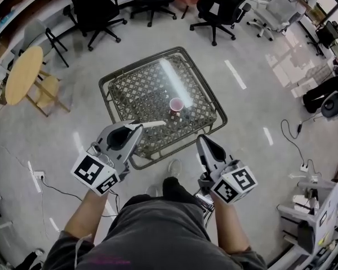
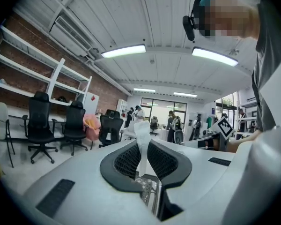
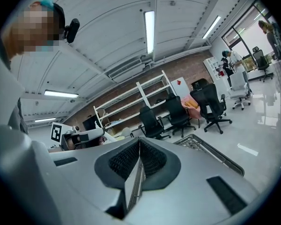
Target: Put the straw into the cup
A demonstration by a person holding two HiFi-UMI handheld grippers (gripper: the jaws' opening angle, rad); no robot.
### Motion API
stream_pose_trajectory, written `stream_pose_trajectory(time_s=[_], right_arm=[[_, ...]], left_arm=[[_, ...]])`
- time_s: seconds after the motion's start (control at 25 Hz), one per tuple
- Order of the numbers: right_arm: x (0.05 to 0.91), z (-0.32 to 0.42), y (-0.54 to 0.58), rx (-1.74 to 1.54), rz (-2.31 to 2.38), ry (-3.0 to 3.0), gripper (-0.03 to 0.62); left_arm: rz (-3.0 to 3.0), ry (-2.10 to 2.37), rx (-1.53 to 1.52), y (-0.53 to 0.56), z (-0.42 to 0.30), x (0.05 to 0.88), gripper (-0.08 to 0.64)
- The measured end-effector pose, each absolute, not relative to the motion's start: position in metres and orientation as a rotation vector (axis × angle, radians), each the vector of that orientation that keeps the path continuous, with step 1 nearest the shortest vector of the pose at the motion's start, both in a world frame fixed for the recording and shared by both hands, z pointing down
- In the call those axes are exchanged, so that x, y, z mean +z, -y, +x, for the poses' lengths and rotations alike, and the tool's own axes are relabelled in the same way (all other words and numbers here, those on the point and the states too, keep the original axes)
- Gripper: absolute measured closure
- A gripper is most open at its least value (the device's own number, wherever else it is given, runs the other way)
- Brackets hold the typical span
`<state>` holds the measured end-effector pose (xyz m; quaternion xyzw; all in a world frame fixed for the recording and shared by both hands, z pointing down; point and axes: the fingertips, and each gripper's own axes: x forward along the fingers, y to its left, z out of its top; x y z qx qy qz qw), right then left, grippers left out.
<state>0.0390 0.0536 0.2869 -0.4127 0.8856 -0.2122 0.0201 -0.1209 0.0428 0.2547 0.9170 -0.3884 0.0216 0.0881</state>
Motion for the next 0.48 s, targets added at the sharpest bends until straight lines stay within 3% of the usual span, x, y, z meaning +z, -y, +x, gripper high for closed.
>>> stream_pose_trajectory(time_s=[0.48], right_arm=[[0.295, 0.06, 0.011, -0.714, -1.193, -2.786, 0.578]], left_arm=[[2.676, 1.21, 0.108, 0.016, -0.093, 0.262, 0.511]])
